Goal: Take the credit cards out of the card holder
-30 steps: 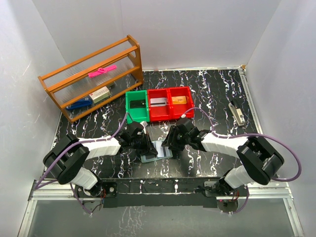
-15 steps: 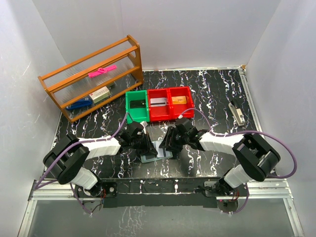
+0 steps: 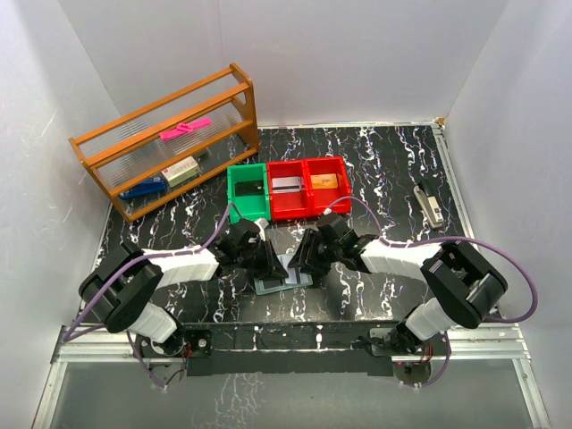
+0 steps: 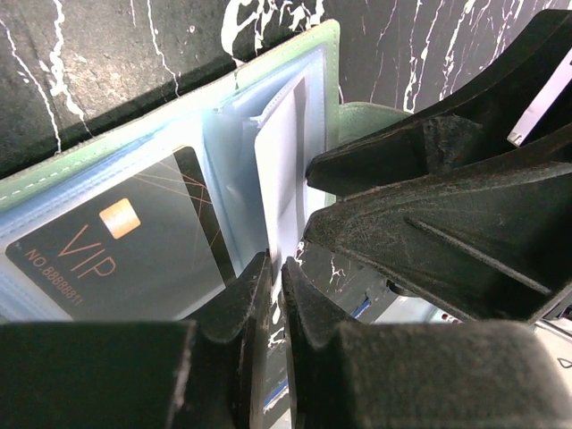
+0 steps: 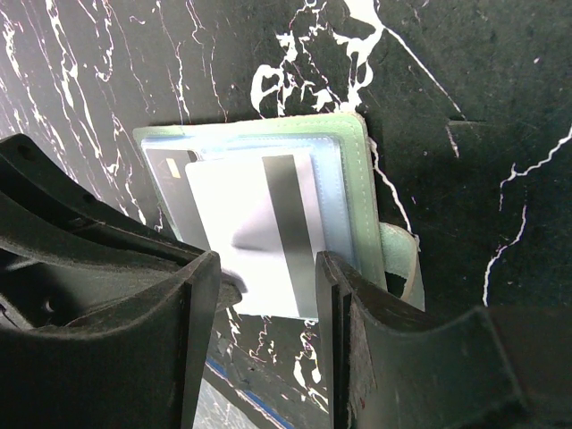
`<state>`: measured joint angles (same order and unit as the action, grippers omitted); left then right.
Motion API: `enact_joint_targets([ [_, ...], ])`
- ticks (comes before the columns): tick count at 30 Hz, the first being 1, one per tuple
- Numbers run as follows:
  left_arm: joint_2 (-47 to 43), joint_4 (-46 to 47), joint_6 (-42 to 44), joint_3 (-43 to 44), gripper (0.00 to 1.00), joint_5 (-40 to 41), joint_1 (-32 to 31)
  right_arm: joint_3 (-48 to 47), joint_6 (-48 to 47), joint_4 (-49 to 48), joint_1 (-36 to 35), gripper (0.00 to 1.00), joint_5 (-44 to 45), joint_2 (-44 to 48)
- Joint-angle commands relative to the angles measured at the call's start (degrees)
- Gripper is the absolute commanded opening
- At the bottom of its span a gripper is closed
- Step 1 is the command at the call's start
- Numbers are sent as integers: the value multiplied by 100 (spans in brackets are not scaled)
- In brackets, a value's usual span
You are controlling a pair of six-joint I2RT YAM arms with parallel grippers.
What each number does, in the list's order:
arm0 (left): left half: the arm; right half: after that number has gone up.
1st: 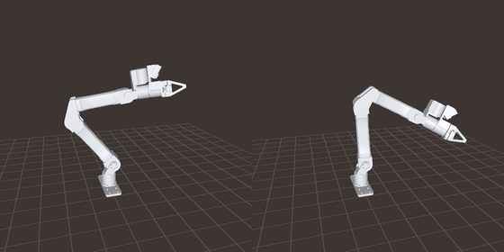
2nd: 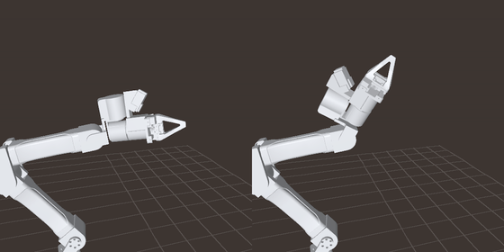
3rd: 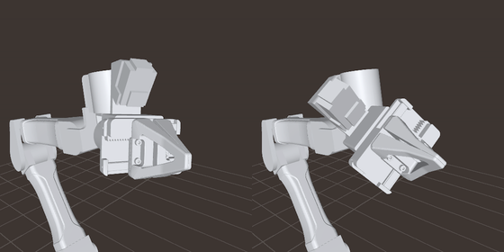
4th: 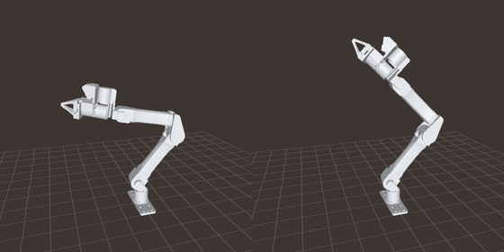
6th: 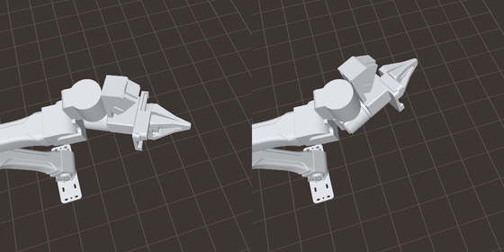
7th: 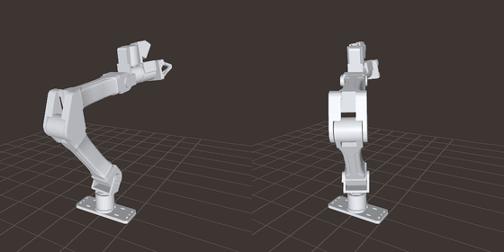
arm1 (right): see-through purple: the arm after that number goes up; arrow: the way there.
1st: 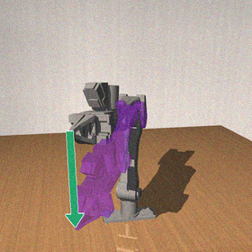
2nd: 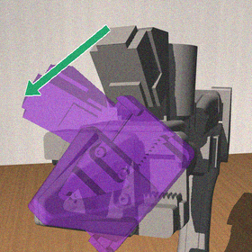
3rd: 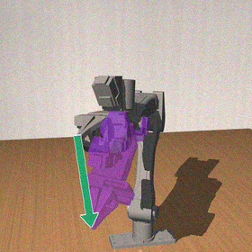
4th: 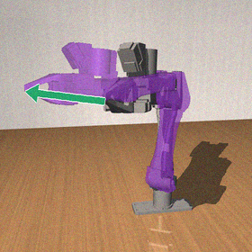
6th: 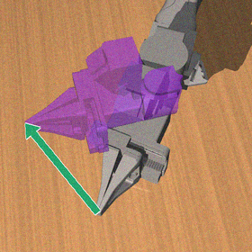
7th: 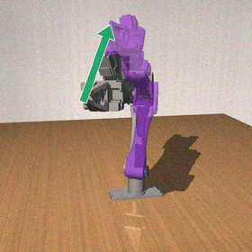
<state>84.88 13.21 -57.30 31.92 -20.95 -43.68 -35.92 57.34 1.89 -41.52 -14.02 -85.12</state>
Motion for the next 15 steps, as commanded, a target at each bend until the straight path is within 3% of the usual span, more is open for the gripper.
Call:
enact_joint_targets([
  [1, -290, -68, -90, 29, 9, 34, -9, 40, -16, 224, -11, 46, 396, -32],
  [15, -563, -307, -30, -47, 6, 143, -9, 56, -4, 224, -7, 46, 400, -57],
])
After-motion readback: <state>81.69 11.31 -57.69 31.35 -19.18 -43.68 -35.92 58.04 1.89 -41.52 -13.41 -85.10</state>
